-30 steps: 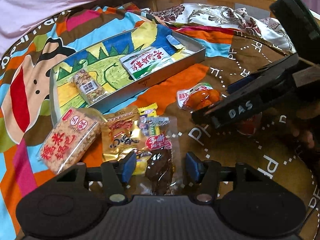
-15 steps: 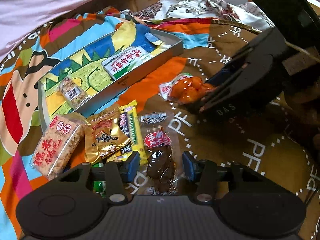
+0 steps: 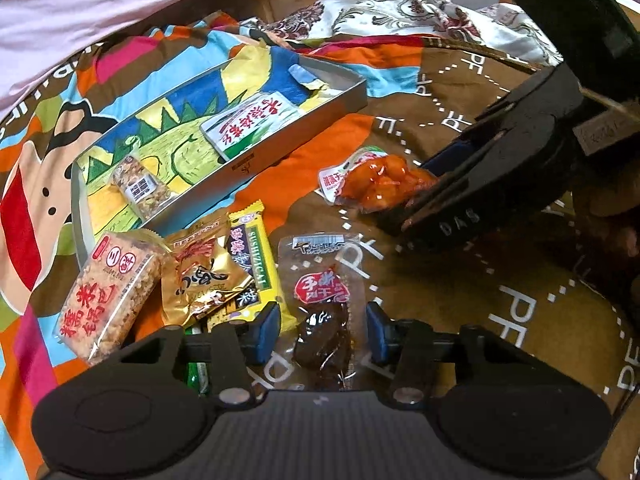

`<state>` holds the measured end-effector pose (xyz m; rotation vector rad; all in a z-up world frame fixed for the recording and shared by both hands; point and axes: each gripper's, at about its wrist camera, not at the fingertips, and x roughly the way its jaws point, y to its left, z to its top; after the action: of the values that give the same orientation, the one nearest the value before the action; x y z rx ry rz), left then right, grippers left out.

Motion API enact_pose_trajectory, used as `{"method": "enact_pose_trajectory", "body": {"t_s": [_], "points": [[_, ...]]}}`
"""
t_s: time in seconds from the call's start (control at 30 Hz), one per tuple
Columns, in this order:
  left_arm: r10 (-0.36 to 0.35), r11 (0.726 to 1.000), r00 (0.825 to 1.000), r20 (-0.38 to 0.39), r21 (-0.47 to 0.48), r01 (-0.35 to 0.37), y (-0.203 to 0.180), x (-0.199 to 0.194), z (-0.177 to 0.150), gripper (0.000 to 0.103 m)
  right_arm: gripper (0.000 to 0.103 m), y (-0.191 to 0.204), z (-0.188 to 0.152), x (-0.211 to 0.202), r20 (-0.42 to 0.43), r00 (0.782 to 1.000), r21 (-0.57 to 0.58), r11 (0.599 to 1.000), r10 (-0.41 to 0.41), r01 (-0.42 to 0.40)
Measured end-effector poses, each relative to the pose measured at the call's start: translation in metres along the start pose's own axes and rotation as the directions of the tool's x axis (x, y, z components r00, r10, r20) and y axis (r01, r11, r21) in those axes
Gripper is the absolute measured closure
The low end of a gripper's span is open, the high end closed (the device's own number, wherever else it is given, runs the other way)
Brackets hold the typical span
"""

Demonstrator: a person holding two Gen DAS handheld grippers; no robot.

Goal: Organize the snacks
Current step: 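Lift the dark meat-snack bag with the left gripper while the right lifts the orange bag, then carry both held bags over the dinosaur tray and lower them in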

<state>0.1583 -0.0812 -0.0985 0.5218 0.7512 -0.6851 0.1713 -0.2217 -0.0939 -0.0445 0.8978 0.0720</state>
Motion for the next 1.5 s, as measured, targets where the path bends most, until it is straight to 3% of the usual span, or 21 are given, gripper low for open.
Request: {"method": "enact_pose_trajectory", "body": {"t_s": [0.17, 0.4, 0.63, 0.77, 1.0, 1.5], "points": [[-0.01, 1.0, 1.0, 0.029, -0.01, 0.01, -0.001, -0.01, -0.001, 0.054, 0.056, 0.007, -0.007, -0.013, 0.05, 0.998, -0.054, 0.997, -0.049, 0.052], [0.067, 0.996, 0.989, 0.132, -0.069, -0.058, 0.009, -0.03, 0.003, 0.054, 0.06, 0.018, -0.006, -0.03, 0.183, 0.977, -0.138, 0.981, -0.112, 0.139], [0.113, 0.983, 0.98, 0.166, -0.159, -0.086, 0.025, -0.035, 0.007, 0.054, 0.06, 0.019, -0.008, -0.023, 0.172, 0.979, -0.14, 0.981, -0.112, 0.137], [0.115, 0.982, 0.98, 0.165, -0.165, -0.087, 0.026, -0.033, 0.008, 0.054, 0.06, 0.02, -0.008, -0.024, 0.203, 0.973, -0.137, 0.98, -0.113, 0.142], [0.11, 0.983, 0.979, 0.171, -0.166, -0.081, 0.027, -0.033, 0.007, 0.054, 0.06, 0.02, -0.011, -0.016, 0.165, 0.979, -0.133, 0.981, -0.12, 0.143], [0.119, 0.979, 0.976, 0.182, -0.184, -0.085, 0.028, -0.036, 0.007, 0.054, 0.06, 0.03, -0.018, -0.016, 0.248, 0.957, -0.186, 0.962, -0.152, 0.201]]}}
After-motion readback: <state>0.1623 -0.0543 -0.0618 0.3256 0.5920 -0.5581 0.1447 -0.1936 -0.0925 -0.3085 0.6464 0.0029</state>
